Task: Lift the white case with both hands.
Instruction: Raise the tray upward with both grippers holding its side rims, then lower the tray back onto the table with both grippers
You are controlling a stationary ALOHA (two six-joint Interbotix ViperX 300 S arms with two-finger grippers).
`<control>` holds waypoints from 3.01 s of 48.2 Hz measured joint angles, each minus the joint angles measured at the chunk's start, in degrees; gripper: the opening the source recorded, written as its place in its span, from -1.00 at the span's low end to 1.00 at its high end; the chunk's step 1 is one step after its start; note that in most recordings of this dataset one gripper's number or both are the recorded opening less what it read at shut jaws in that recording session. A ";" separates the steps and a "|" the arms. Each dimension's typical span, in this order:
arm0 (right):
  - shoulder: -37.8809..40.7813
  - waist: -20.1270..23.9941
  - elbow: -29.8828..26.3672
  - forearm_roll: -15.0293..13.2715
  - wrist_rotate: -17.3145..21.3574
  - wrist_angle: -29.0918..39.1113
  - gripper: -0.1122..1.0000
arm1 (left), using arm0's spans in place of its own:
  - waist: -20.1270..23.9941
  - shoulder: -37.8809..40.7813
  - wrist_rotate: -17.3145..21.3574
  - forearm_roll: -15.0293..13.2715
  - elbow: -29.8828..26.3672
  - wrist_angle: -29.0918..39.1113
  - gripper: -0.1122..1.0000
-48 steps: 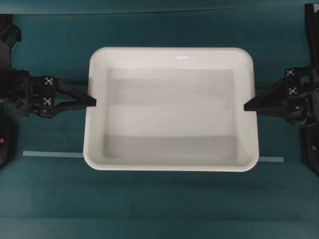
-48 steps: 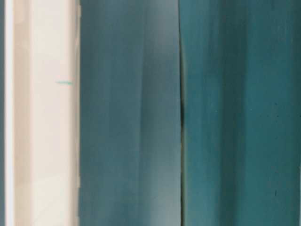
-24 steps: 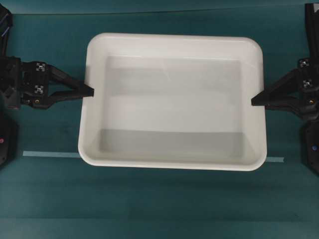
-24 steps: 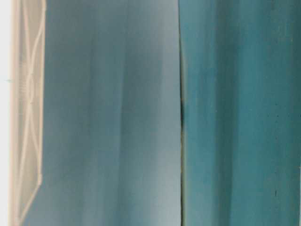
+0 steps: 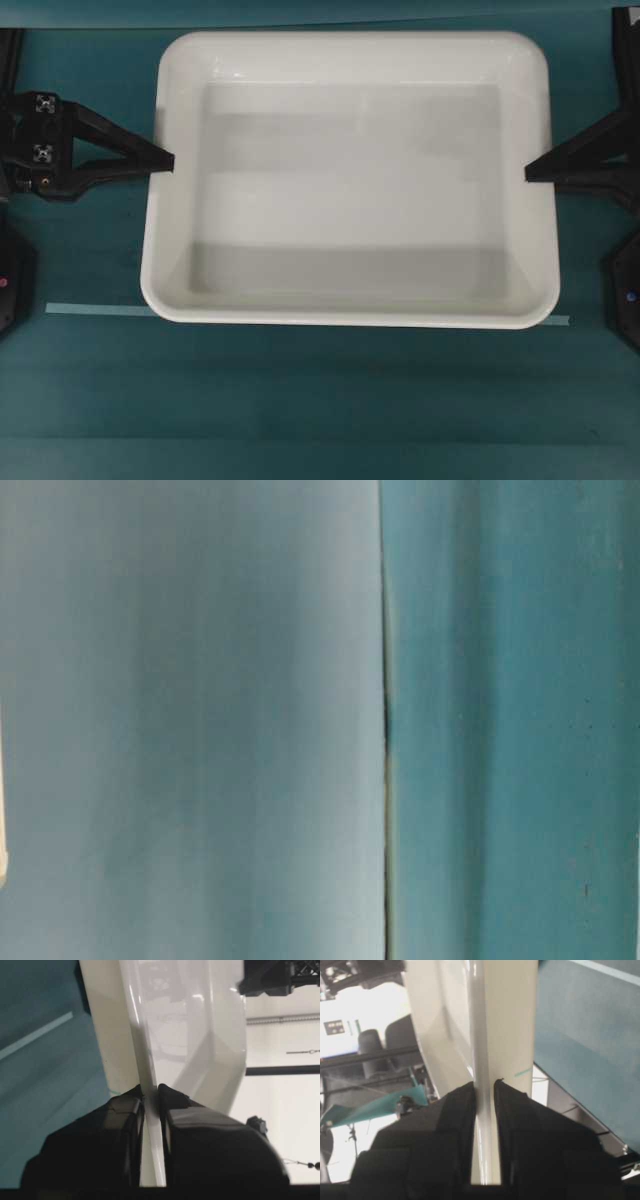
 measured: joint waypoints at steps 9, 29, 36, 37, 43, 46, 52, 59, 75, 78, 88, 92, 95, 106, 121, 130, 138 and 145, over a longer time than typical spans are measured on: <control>0.00 -0.09 -0.35 -0.18 0.00 0.79 -0.59 | 0.09 0.00 0.00 0.00 -0.44 0.00 -0.66; 0.00 -0.18 -0.35 -0.35 0.00 0.97 -0.59 | 0.18 0.00 0.00 0.00 -1.41 0.09 -0.66; 0.00 -0.18 -0.35 -0.26 0.00 0.97 -0.59 | 0.18 0.00 0.00 0.18 -1.41 0.09 -0.66; 0.00 -0.09 -0.35 -0.26 0.00 0.97 -0.59 | 0.18 0.00 0.09 0.18 -1.41 0.18 -0.66; 0.18 -0.09 0.97 -0.35 -0.26 0.88 -0.59 | 0.09 0.09 0.18 0.00 -0.88 1.23 -0.66; 0.62 -0.09 2.29 -0.35 -0.62 0.88 -0.59 | 0.18 0.35 0.18 0.18 0.44 1.41 -0.66; 2.29 0.88 5.71 -0.44 -2.20 -0.44 -0.59 | 0.26 1.58 0.26 0.18 3.78 1.23 -0.66; 4.83 2.29 10.90 -0.35 -3.69 -3.69 -0.59 | 1.14 3.16 0.26 0.18 6.86 -0.70 -0.66; 8.53 2.64 18.28 -0.35 -4.39 -10.46 -0.59 | 1.41 9.49 -0.18 0.00 13.97 -4.92 -0.68; 9.40 2.64 19.60 -0.44 -4.39 -11.43 -0.59 | 1.41 10.46 -0.26 0.00 14.59 -5.63 -0.68; 12.92 3.25 22.68 -0.35 -4.48 -15.91 -0.59 | 1.32 13.10 -0.44 0.18 16.70 -6.24 -0.68; 14.50 3.43 23.55 -0.35 -4.48 -17.49 -0.59 | 1.32 14.06 -0.53 0.00 17.49 -6.94 -0.68; 15.73 3.52 23.99 -0.35 -4.57 -18.54 -0.59 | 1.32 14.85 -0.53 0.18 18.11 -7.21 -0.68; 21.45 5.19 25.05 -0.35 -4.66 -21.88 -0.59 | 1.05 19.69 -0.79 0.18 19.42 -9.14 -0.68; 28.21 5.89 25.40 -0.35 -4.75 -25.93 -0.59 | 1.05 24.17 -0.88 0.00 19.95 -9.93 -0.68; 31.38 5.98 25.49 -0.35 -4.75 -27.51 -0.59 | 1.14 26.63 -0.88 0.18 20.30 -10.11 -0.68; 32.96 6.06 25.40 -0.35 -4.75 -28.12 -0.59 | 1.05 28.56 -0.97 0.18 20.57 -11.25 -0.68; 34.54 5.98 25.40 -0.35 -4.75 -28.39 -0.59 | 1.05 30.50 -1.05 0.00 20.74 -12.30 -0.68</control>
